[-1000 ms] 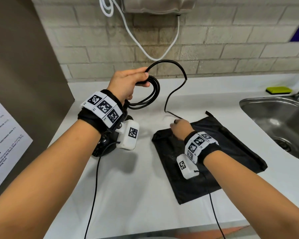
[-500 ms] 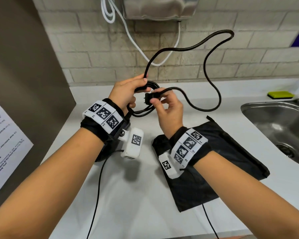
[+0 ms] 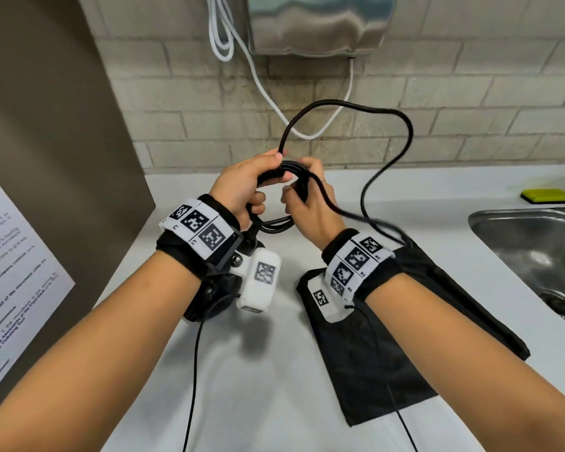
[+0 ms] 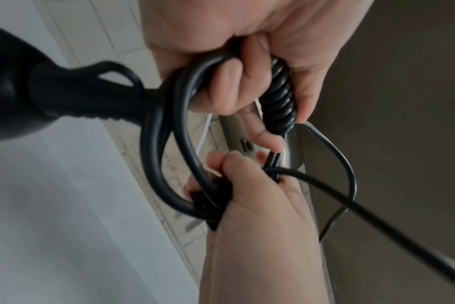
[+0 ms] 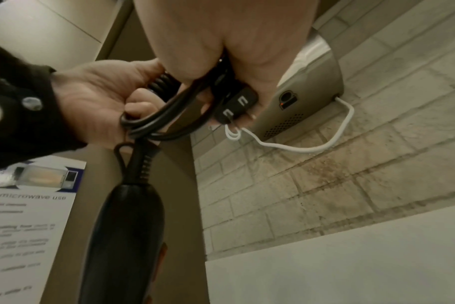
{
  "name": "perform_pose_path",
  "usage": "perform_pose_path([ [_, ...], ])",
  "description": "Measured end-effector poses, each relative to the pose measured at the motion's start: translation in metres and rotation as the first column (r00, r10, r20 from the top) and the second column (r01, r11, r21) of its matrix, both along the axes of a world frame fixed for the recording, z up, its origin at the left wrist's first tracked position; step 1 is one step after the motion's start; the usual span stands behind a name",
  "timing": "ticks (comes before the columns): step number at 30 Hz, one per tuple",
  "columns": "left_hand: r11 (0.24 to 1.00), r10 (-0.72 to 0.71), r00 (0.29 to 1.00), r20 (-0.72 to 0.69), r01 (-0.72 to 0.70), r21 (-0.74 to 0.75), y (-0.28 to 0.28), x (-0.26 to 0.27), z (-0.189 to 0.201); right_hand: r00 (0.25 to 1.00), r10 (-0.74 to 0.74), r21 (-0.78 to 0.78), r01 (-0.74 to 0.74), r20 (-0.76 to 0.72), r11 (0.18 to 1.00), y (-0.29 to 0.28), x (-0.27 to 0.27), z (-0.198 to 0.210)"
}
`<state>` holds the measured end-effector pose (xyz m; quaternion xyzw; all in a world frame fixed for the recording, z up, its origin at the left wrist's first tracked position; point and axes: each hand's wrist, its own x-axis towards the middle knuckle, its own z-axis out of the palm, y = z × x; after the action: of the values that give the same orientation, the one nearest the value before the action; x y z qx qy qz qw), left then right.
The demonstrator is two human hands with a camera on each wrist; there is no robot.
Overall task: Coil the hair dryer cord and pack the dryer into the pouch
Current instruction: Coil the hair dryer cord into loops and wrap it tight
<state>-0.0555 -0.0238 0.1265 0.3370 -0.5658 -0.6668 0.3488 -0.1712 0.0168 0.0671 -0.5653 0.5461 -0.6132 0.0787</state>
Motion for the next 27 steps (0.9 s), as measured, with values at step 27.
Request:
perform_pose_path([
  [27,0.999,-0.03,0.999,-0.021,0.03,-0.032,-0.007,0.0,0.003,0.909,0.402,0.376,-0.412,0.108,0.83,0.003,-0.018,-0.018],
])
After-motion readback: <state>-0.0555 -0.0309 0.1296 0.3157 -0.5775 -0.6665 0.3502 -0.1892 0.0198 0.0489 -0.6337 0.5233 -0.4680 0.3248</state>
